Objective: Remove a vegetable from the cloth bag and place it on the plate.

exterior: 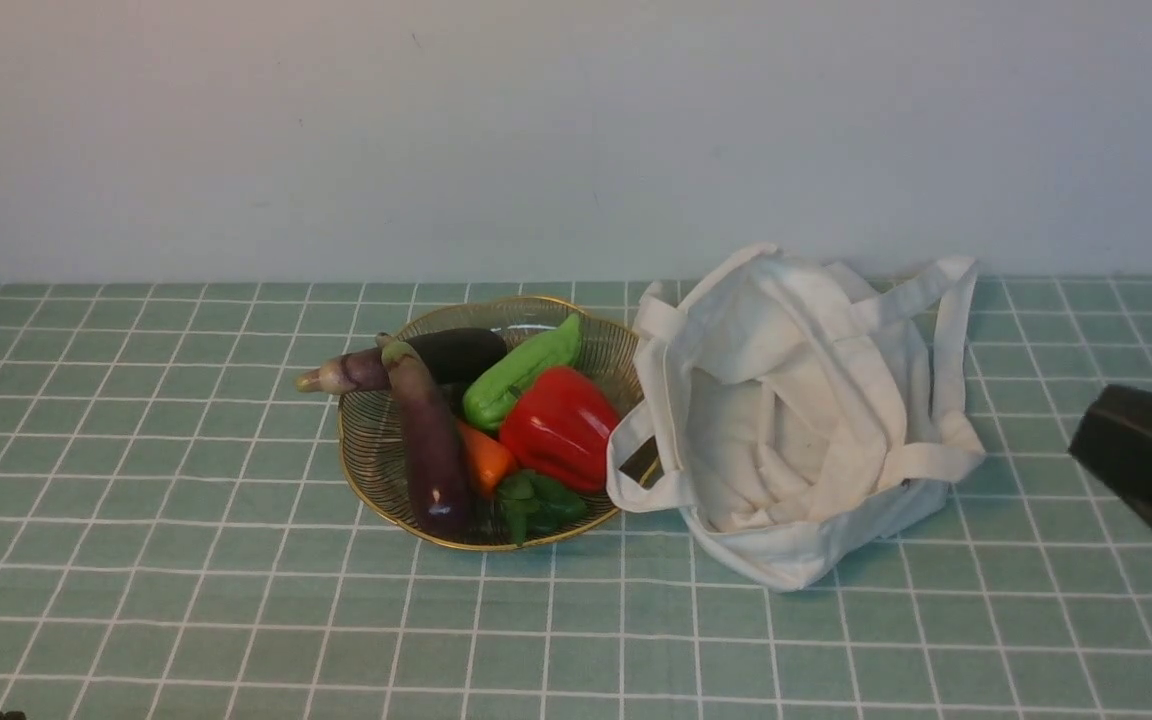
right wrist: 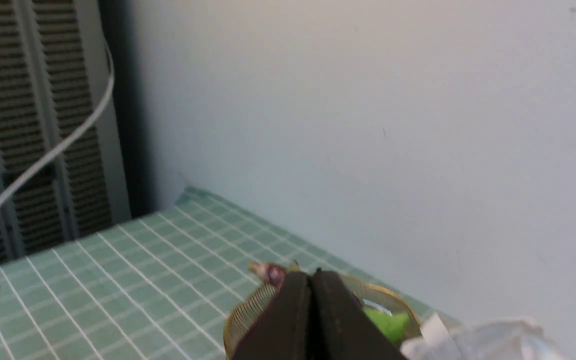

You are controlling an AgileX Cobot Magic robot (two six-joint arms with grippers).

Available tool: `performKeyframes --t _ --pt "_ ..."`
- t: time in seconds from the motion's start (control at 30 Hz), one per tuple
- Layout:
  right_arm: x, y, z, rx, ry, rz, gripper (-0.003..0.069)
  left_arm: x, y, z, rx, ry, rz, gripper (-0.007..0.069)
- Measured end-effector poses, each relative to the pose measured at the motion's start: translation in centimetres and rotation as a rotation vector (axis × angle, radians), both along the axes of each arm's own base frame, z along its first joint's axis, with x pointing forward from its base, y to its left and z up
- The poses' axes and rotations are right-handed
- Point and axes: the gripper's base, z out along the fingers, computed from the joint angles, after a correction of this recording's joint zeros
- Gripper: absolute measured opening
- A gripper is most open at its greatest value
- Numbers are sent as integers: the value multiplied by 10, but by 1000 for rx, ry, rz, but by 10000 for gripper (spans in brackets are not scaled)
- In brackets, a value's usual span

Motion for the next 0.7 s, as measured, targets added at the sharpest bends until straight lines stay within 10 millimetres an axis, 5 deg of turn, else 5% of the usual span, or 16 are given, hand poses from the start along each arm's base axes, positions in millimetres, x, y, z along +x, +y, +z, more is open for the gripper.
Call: performKeyframes --t 0.7 --pt "-3 1 2 42 -63 26 -15 0 0 0 0 0 0 -4"
